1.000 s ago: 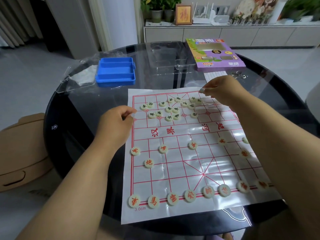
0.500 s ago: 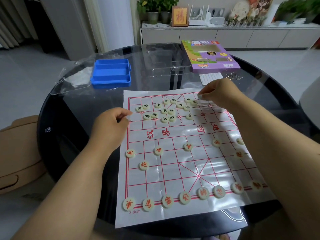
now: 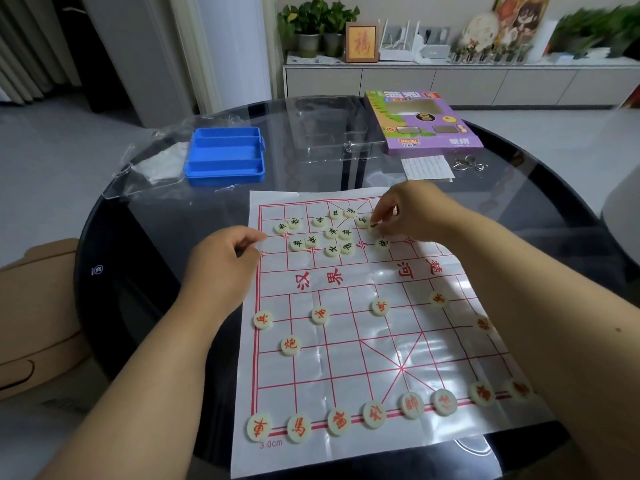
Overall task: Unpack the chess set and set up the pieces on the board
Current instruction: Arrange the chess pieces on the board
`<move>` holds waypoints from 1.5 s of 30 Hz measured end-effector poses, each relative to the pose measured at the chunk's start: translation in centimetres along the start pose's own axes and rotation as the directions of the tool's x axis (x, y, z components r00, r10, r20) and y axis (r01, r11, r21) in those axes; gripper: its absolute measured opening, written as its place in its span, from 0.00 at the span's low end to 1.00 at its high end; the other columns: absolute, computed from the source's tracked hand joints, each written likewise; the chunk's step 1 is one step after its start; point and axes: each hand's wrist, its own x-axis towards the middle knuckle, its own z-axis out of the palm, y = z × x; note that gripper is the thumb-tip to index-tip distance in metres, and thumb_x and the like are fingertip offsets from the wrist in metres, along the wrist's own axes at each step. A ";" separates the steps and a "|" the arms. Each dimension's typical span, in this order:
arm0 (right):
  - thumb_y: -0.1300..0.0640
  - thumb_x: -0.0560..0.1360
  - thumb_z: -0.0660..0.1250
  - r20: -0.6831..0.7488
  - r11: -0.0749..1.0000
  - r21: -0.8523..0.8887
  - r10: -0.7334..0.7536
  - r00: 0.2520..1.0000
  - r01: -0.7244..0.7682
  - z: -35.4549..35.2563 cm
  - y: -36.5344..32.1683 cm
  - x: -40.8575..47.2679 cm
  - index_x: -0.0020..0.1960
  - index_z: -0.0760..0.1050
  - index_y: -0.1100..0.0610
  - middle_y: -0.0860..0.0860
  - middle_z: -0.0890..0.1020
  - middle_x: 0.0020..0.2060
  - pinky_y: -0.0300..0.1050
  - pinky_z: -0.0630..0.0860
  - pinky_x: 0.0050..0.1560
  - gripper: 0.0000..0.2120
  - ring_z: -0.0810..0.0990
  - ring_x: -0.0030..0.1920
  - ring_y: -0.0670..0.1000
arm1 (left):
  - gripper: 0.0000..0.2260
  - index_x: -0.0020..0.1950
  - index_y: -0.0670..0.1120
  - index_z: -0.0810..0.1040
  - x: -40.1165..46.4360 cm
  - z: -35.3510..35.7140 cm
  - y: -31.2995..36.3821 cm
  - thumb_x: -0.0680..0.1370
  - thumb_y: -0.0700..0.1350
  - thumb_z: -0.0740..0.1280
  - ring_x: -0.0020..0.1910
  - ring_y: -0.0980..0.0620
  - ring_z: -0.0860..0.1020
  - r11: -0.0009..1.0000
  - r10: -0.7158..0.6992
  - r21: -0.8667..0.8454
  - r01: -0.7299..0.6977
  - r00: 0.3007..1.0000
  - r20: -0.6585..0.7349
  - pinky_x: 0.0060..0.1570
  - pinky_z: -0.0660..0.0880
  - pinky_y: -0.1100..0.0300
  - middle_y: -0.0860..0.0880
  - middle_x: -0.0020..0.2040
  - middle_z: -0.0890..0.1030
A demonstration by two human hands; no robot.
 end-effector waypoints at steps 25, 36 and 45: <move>0.57 0.76 0.68 -0.127 0.975 0.221 0.055 0.990 -0.025 -1.4 0.4 5.5 0.55 0.81 0.55 0.49 0.82 0.49 0.41 0.72 0.46 0.10 0.78 0.47 0.50 | 0.07 0.56 0.51 0.78 0.4 0.2 -0.4 0.79 0.47 0.64 0.44 0.54 0.81 1.000 -0.004 -0.006 0.003 1.000 -0.022 0.30 0.74 0.68 0.52 0.52 0.80; 0.49 0.67 0.75 0.022 0.991 0.008 0.130 0.991 -0.131 -1.4 1.0 2.6 0.49 0.82 0.51 0.48 0.82 0.45 0.48 0.77 0.54 0.12 0.79 0.48 0.52 | 0.06 0.54 0.52 0.78 0.3 0.3 -0.4 0.79 0.47 0.65 0.42 0.56 0.81 1.000 -0.010 -0.015 0.010 1.000 -0.023 0.28 0.75 0.68 0.54 0.49 0.80; 0.51 0.71 0.72 -0.080 0.981 0.084 0.182 0.980 -0.175 -1.2 0.6 3.7 0.51 0.81 0.55 0.51 0.83 0.47 0.52 0.75 0.57 0.11 0.79 0.49 0.54 | 0.07 0.55 0.50 0.79 0.4 0.3 -0.6 0.79 0.46 0.65 0.44 0.54 0.81 1.000 0.008 -0.011 -0.008 1.000 -0.027 0.31 0.75 0.68 0.52 0.52 0.80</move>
